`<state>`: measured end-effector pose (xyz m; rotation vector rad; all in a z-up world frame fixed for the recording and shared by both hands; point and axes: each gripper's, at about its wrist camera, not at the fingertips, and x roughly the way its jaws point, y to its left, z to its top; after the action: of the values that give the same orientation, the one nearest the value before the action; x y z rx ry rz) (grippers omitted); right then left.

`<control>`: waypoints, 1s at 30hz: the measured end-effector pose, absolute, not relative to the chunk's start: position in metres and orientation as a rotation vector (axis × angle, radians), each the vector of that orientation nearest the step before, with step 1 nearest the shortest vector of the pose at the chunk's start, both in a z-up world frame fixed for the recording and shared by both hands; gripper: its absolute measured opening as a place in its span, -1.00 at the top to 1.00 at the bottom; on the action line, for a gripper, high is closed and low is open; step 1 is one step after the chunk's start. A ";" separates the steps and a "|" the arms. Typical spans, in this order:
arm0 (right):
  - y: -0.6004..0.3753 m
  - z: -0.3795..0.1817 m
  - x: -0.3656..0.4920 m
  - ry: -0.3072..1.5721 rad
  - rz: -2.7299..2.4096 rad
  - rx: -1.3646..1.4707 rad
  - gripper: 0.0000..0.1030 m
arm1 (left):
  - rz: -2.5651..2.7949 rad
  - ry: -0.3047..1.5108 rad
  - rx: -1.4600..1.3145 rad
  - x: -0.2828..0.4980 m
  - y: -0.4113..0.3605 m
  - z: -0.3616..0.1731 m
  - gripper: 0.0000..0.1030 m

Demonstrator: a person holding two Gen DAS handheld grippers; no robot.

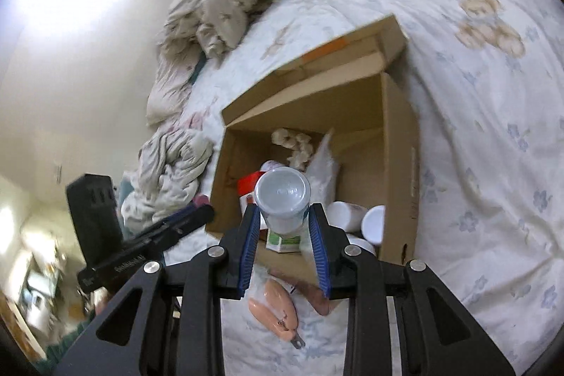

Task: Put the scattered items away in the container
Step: 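Carry the pink perfume bottle and blue-label bottle into the box and open both grippers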

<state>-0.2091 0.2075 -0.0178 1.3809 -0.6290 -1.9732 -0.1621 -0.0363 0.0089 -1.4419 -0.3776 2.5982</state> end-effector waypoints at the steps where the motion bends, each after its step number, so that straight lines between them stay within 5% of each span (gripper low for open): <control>1: 0.206 -0.022 -0.212 -0.629 -1.974 1.400 0.38 | 2.573 -0.395 -1.474 -0.169 -0.035 0.002 -0.23; 17: 0.171 -0.028 -0.220 -0.282 -2.119 1.460 0.38 | 2.456 -0.321 -1.650 -0.217 -0.020 -0.061 -0.23; 20: 0.169 -0.031 -0.219 -0.255 -2.121 1.472 0.29 | 2.435 -0.293 -1.670 -0.221 -0.012 -0.068 -0.23; 22: 0.168 -0.032 -0.219 -0.247 -2.125 1.480 -0.05 | 2.422 -0.266 -1.686 -0.225 -0.006 -0.072 -0.23; 26: 0.178 -0.015 -0.218 -0.267 -2.190 1.403 -0.19 | 2.402 -0.286 -1.733 -0.232 -0.006 -0.079 -0.25; 30: 0.188 -0.004 -0.218 -0.312 -2.208 1.364 -0.25 | 2.404 -0.371 -1.735 -0.233 -0.015 -0.072 -0.51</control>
<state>-0.2182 0.1882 -0.0042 1.3639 -0.3122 -2.2084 -0.2326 -0.0151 -0.0721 -1.7350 -0.3707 2.4039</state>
